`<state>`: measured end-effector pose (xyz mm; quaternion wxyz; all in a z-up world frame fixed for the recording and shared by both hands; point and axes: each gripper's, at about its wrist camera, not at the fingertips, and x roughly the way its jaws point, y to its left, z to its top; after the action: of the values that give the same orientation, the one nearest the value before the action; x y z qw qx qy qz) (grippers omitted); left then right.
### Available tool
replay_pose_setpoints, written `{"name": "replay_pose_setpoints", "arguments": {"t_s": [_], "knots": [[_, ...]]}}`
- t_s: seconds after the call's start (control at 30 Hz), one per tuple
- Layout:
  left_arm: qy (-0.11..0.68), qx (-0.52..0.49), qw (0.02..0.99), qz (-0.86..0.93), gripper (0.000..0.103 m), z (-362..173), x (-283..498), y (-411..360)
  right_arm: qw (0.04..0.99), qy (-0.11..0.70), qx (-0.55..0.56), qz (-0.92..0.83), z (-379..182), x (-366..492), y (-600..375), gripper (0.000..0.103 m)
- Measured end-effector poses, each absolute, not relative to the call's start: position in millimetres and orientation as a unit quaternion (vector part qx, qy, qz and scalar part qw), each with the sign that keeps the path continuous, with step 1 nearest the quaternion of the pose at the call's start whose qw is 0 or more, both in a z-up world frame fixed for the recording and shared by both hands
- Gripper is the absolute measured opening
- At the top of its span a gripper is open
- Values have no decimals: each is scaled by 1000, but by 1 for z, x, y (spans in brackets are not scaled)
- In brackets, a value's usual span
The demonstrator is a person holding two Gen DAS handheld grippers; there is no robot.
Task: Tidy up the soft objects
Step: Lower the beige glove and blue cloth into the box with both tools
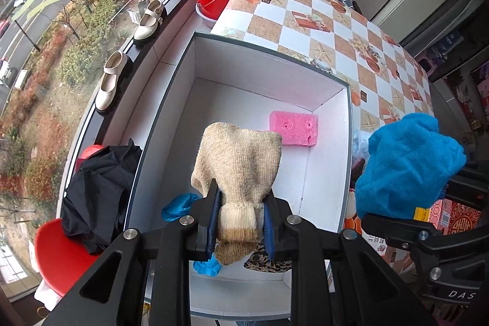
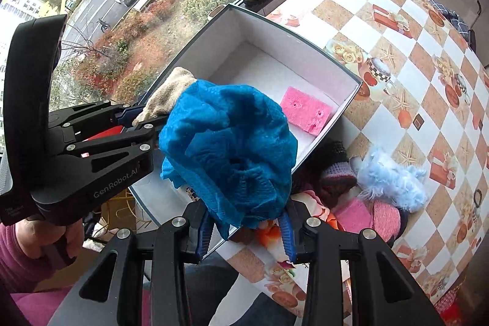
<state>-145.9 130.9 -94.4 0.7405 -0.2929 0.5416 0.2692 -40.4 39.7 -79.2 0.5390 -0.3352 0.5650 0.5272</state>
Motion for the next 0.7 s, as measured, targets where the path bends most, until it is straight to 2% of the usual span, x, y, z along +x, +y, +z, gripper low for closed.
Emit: {"name": "replay_pose_setpoints", "arguments": {"t_s": [0.7], "knots": [[552, -289, 725, 294, 26, -112, -141, 148, 538, 565, -355, 515, -92, -38, 78, 38]]}}
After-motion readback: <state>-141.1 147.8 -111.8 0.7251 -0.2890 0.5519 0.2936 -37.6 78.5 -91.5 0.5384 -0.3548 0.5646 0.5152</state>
